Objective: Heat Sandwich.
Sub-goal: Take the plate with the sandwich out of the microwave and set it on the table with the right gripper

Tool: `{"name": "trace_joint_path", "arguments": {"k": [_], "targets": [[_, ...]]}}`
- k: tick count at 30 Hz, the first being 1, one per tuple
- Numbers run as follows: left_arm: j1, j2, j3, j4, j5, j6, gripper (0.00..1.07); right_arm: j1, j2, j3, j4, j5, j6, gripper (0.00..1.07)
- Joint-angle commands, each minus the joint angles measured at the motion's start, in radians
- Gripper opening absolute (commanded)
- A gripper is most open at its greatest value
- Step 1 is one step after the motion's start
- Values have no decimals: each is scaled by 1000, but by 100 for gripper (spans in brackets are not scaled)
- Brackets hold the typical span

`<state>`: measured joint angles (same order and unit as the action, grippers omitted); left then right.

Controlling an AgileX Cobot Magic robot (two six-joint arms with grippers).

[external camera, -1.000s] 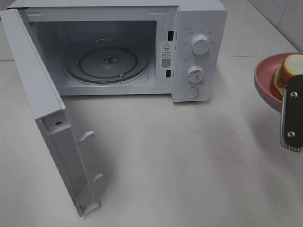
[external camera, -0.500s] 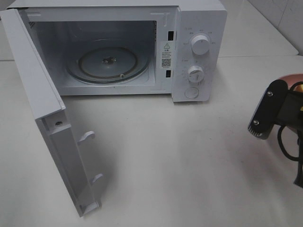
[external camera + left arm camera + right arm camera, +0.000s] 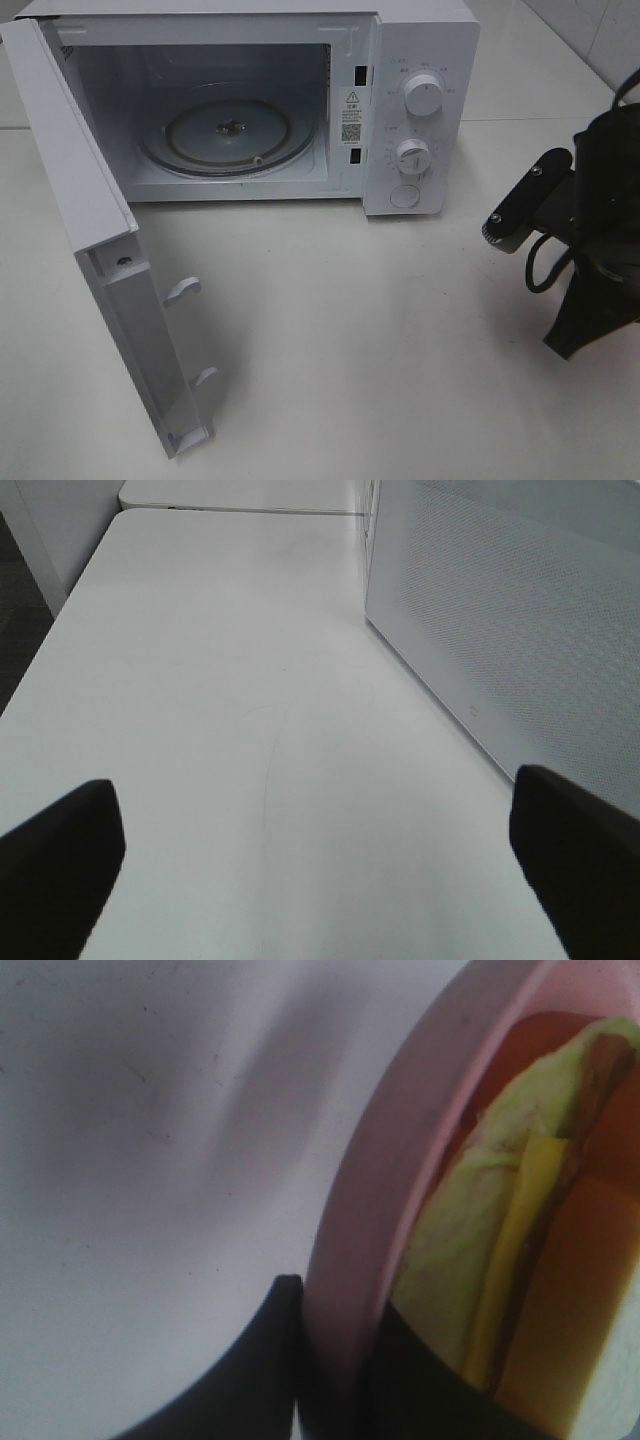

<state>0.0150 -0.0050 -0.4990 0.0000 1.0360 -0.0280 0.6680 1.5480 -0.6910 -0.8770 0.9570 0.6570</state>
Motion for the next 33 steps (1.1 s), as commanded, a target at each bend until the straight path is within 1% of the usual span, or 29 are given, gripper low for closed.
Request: {"name": "trace_joint_path", "arguments": {"k": [1, 5, 11, 17, 20, 27, 33], "targets": [[-5, -20, 3, -6, -7, 1, 101, -12, 26, -22, -34, 25, 40, 9], [-5, -20, 3, -6, -7, 1, 101, -51, 78, -58, -29, 25, 71, 9], [-5, -20, 3, -6, -7, 1, 101, -92, 120, -63, -29, 12, 91, 9], [-5, -20, 3, -6, -7, 1, 101, -135, 200, -63, -29, -10, 110, 9], [-5, -20, 3, -6, -7, 1, 101, -135, 220, -63, -31, -23, 120, 10], [-5, -20, 3, -6, -7, 1, 101, -135, 326, -86, -45, -63, 186, 10], [-5, -20, 3, -6, -7, 1, 101, -135, 369, -91, -53, -103, 223, 10]]}}
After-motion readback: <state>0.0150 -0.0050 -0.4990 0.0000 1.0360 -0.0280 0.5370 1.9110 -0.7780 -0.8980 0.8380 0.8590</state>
